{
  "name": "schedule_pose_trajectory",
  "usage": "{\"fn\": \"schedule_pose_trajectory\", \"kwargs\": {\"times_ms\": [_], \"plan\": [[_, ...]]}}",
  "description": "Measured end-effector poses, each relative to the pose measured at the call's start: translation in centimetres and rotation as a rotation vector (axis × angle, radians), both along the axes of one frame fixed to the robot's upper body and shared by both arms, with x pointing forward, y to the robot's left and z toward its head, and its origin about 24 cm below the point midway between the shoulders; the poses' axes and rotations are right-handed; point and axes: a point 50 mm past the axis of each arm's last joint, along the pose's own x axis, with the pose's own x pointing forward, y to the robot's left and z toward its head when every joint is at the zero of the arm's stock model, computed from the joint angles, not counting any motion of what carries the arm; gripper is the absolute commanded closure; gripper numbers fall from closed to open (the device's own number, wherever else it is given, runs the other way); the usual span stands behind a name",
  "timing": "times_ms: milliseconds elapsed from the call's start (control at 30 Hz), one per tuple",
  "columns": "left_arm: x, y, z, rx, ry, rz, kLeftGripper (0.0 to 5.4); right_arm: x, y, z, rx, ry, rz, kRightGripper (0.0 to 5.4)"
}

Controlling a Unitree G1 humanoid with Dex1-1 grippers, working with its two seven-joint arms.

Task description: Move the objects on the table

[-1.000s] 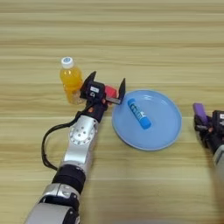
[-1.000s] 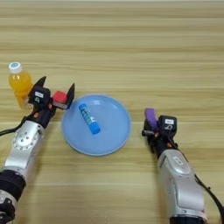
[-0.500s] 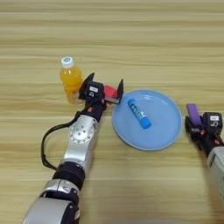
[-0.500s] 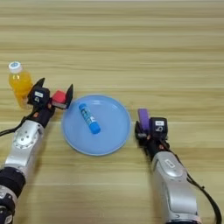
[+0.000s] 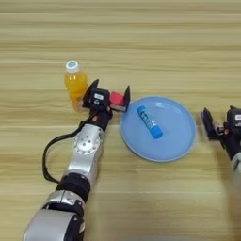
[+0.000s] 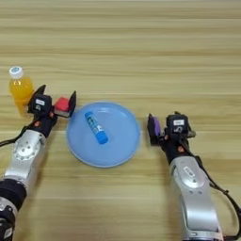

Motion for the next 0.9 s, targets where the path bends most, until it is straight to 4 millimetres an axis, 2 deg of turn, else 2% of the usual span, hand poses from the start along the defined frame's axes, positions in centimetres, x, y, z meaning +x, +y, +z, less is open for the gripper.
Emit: {"fn": "schedule_pose_trajectory", "kwargs": {"times_ms": [300,467,900], "plan": [[0.1,0.0,-0.1,0.001,-0.005,0.001,0.00,0.6,3.8,0.9,-0.017,-0.040,0.162,0.04],[0.1,0.0,-0.1,0.000,-0.005,0.005,0.00,0.8,5.4,1.2,-0.033,-0.052,0.243,0.01],[0.1,-0.2,-0.1,0.001,-0.007,0.003,0.00,1.5,7.9,0.3,-0.065,-0.008,0.386,0.01]]}}
